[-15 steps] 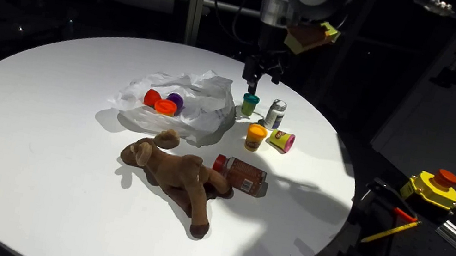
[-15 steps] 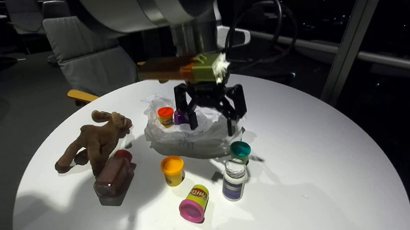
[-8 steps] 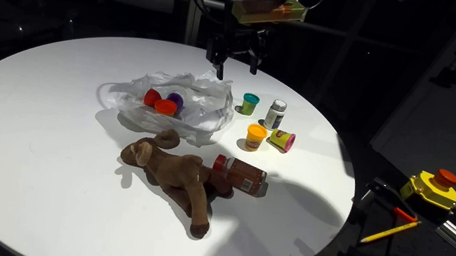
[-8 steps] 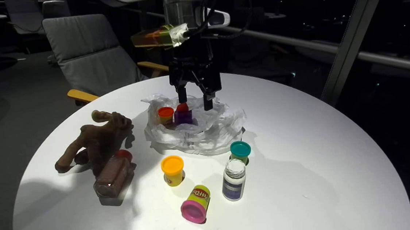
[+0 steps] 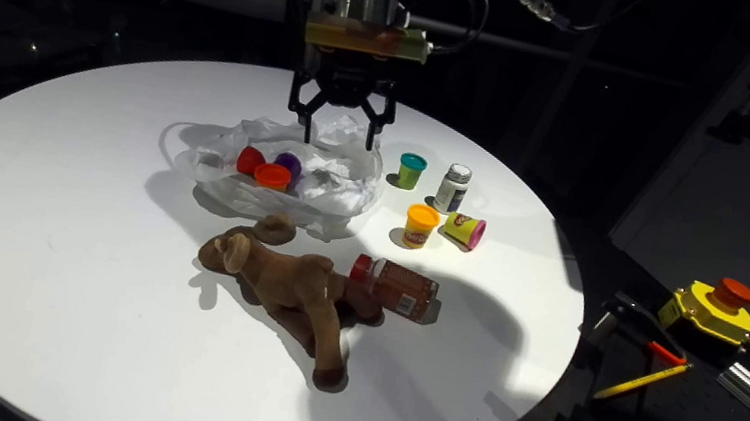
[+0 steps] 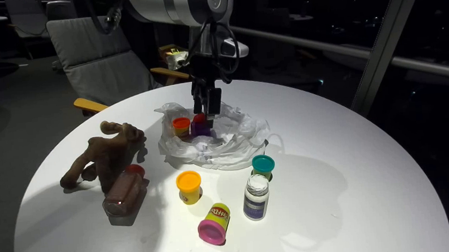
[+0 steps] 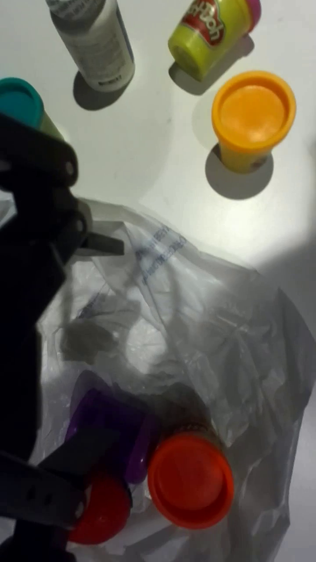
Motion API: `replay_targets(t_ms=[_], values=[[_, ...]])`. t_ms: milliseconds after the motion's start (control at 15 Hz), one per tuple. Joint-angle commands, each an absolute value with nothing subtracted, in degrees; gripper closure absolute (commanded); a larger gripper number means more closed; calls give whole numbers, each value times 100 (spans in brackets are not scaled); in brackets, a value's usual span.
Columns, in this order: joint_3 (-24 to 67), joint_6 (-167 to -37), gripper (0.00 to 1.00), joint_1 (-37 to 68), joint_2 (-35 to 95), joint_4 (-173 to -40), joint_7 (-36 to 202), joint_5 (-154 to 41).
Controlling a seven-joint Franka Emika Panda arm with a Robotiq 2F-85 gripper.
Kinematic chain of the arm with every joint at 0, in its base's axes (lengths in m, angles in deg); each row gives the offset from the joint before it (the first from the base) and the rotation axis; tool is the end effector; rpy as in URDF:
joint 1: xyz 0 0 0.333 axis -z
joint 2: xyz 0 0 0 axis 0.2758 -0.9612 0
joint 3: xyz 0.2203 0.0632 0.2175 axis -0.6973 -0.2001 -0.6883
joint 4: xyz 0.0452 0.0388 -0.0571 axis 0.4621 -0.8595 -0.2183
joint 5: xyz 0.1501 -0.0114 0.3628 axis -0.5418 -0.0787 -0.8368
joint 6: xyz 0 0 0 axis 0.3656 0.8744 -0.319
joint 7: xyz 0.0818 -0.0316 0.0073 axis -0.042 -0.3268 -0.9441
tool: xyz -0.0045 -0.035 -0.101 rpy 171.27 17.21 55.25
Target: Remove the things from the plastic bag and put them on the table
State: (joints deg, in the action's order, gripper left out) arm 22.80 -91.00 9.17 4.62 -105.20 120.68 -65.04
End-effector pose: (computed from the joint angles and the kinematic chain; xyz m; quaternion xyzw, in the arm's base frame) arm 0.6800 0.0300 0.1945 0.9268 -0.3677 -0.0733 0.0199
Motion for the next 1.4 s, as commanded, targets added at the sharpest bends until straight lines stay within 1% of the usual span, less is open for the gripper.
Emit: replay_targets(t_ms=[0, 333, 800, 867, 933, 1000, 1133, 1200, 1333], values=[[2120, -9317, 0, 1004, 109, -9970, 12690, -7102], [2147, -9942, 0, 873, -284, -9714, 13292, -7210], [2190, -10194, 0, 765, -742, -9450, 13829, -7106], [2202, -10190, 20, 765, -784, -9414, 13891, -7100], [2225, -10203, 26, 758, -799, -9398, 13953, -7088], [2228, -10210, 35, 771, -802, -9384, 13997, -7095], [2268, -10221, 49, 774, -796, -9386, 14128, -7080], [2273, -10210, 58, 783, -804, -9381, 14170, -7078], [2295, -10213, 72, 783, -797, -9422, 14245, -7061]])
